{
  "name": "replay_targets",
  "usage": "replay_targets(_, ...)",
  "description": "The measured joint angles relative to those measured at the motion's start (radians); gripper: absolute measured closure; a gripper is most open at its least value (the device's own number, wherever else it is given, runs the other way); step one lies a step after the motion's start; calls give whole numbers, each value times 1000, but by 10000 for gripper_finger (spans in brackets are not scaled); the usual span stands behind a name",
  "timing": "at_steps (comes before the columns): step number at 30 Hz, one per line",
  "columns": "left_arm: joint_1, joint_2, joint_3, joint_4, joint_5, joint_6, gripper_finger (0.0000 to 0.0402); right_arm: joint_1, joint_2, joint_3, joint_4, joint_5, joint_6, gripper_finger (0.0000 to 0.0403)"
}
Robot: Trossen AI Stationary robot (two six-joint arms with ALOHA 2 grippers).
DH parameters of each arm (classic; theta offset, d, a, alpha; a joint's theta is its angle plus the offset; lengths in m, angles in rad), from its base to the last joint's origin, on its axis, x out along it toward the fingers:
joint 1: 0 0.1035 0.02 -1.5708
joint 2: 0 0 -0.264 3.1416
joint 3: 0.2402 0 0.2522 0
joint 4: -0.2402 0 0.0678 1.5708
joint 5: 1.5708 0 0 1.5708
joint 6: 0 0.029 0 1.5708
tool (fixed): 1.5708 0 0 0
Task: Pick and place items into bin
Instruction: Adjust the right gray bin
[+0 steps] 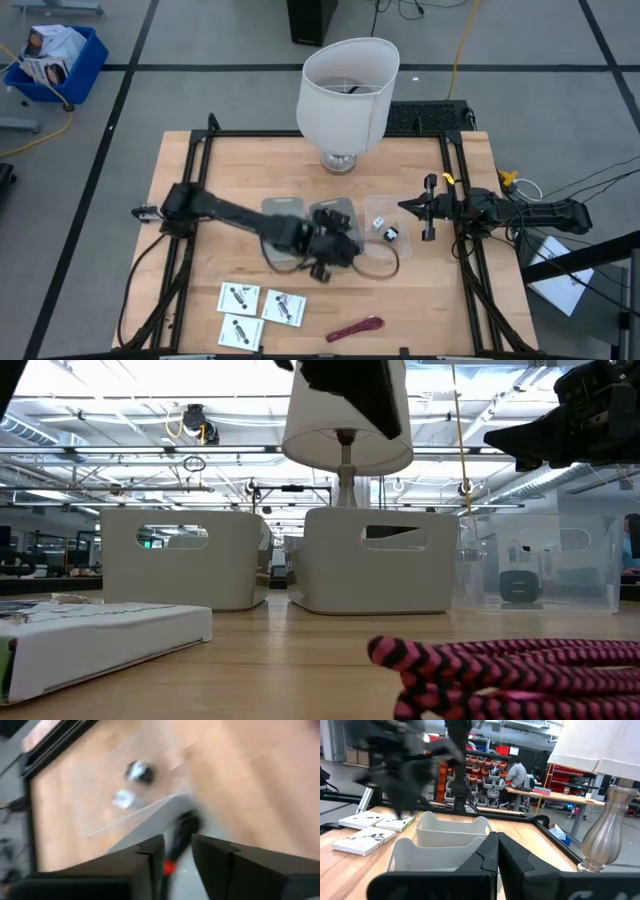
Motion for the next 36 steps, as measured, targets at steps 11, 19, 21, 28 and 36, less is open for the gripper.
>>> replay_targets(11,-112,95,-2,9,-34,-225,397,0,0,0,8,-4,16,403)
replay_targets(19,-111,91,-82,79,-116,-371,397,0,0,0,10,-4,21,403)
replay_targets(21,-111,91,-127,143,-116,-384,396,0,0,0,10,-4,21,403)
replay_targets(28,-111,92,-203,180,-134,-422,395,0,0,0,10,-4,12,403)
replay_targets(36,-100,92,-205,96,-191,-456,393,0,0,0,10,-4,13,403)
